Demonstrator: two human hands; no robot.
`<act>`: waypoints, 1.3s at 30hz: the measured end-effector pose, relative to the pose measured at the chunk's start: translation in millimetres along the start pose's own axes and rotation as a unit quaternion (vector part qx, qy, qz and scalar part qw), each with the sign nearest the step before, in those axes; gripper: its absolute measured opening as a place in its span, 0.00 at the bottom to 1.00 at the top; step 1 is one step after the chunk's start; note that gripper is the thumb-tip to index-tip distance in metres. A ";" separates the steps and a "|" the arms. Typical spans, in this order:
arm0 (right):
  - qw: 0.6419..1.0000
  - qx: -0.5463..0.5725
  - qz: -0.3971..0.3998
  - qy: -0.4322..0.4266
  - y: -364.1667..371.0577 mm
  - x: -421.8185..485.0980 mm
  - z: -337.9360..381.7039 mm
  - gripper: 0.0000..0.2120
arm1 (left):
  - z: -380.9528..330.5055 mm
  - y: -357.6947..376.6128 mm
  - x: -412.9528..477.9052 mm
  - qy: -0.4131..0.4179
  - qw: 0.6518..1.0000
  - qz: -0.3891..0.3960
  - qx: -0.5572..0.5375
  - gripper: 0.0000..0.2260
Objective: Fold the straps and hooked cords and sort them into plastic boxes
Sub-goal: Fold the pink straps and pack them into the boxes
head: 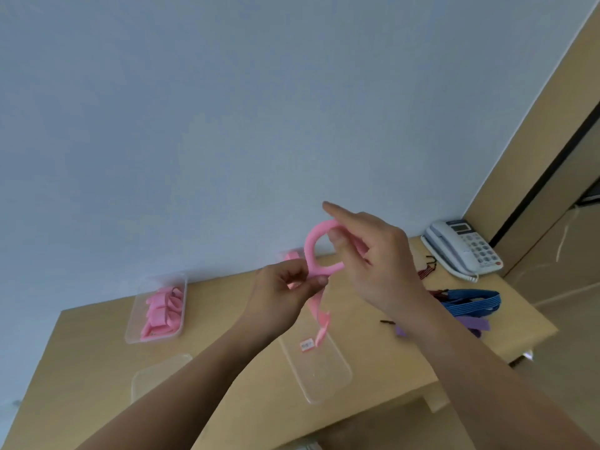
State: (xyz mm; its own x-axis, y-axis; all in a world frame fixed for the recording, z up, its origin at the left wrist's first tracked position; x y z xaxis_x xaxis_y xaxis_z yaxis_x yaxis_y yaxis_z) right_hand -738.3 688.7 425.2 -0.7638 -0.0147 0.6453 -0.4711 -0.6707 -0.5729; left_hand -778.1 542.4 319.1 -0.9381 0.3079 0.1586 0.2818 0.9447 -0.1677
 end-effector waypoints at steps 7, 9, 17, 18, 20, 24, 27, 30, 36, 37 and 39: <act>0.994 0.055 -0.090 -0.016 -41.7 -19.3 52.8 0.06 | -62.4 -14.0 -20.0 0.022 0.991 0.014 -0.129 0.11; 0.993 0.021 -0.101 -0.050 -39.8 -26.2 63.2 0.08 | -68.9 -17.8 -30.9 0.022 0.988 0.027 -0.150 0.12; 0.985 -0.038 -0.068 -0.155 -5.3 -41.5 84.9 0.14 | -62.4 -30.6 -66.2 0.002 0.970 0.030 -0.241 0.16; 0.984 -0.040 -0.064 -0.163 -4.0 -40.7 85.5 0.13 | -60.9 -30.5 -67.0 0.001 0.971 0.018 -0.237 0.17; 0.983 -0.037 -0.051 -0.170 -3.4 -36.9 83.9 0.12 | -58.3 -29.0 -66.6 0.002 0.973 -0.007 -0.229 0.16; 0.991 -0.055 -0.030 -0.121 -8.1 -21.7 67.3 0.15 | -50.9 -20.5 -62.1 0.002 0.979 -0.055 -0.195 0.15; 0.991 -0.098 0.038 -0.085 -5.9 -10.8 47.7 0.17 | -47.0 -8.2 -57.6 -0.002 0.982 -0.066 -0.178 0.13; 0.987 -0.080 0.115 -0.074 0.4 -4.5 31.2 0.09 | -45.0 1.0 -49.7 0.001 0.984 -0.070 -0.164 0.13; 0.991 -0.003 0.133 -0.033 2.9 3.0 2.5 0.05 | -35.4 12.0 -35.8 -0.020 0.987 -0.093 -0.127 0.12; 0.991 -0.011 0.127 -0.039 3.4 3.3 -1.0 0.05 | -33.1 14.5 -34.1 -0.028 0.987 -0.103 -0.124 0.12; 0.992 -0.032 0.110 -0.059 4.1 2.5 -6.6 0.05 | -29.0 19.9 -31.7 -0.044 0.984 -0.126 -0.116 0.13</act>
State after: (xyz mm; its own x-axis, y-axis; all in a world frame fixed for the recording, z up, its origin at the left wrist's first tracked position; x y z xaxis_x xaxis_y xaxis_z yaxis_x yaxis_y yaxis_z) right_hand -745.1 690.8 421.1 -0.7965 -0.2447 0.5529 -0.3286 -0.5924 -0.7355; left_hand -736.9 554.8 339.0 -0.9951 0.0592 0.0791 0.0666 0.9933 0.0949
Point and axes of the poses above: each hand's wrist, its own x-axis towards the middle knuckle, its own y-axis out of the palm, z = x × y, the point moved 6 cm from there along x, towards the middle knuckle, and after that the axes turned 4 degrees about -x, right-handed, at the moved point
